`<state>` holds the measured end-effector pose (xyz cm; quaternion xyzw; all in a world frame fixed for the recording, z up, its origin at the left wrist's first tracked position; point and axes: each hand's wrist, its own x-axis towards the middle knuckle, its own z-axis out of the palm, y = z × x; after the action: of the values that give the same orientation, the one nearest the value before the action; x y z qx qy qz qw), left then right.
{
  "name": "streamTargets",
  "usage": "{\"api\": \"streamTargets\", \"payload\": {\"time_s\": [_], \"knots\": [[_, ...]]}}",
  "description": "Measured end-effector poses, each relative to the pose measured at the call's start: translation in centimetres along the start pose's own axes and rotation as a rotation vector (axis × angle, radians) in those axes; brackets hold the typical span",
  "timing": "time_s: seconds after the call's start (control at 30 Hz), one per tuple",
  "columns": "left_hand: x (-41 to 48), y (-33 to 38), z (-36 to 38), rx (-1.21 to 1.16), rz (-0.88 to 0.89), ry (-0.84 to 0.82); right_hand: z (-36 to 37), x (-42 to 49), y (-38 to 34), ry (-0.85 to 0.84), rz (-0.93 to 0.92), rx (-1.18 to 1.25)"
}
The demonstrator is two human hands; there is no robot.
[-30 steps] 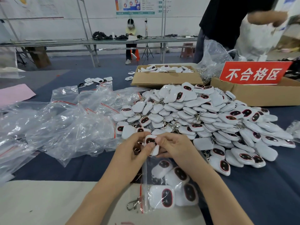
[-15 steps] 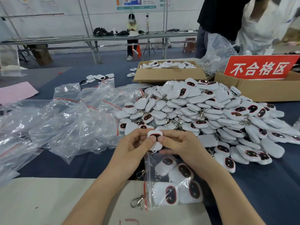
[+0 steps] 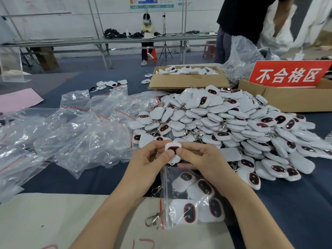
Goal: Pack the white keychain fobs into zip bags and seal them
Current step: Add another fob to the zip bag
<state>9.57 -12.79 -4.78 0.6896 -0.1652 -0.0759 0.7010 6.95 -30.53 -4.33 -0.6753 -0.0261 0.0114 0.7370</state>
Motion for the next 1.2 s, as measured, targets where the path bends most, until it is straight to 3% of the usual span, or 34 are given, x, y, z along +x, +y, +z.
{"api": "streamTargets", "payload": {"time_s": [0.93,1.1,1.2], "knots": [[0.0,-1.2,0.2,0.138,0.073,-0.019,0.2,0.2,0.2,0.064,0.009,0.013],[0.3,-1.2,0.4,0.077,0.058,0.060,0.0,0.2,0.2,0.055,0.008,0.056],[0.1,-1.4,0.4,0.224,0.087,0.154,0.2,0.1,0.1,0.033,-0.024,0.045]]}}
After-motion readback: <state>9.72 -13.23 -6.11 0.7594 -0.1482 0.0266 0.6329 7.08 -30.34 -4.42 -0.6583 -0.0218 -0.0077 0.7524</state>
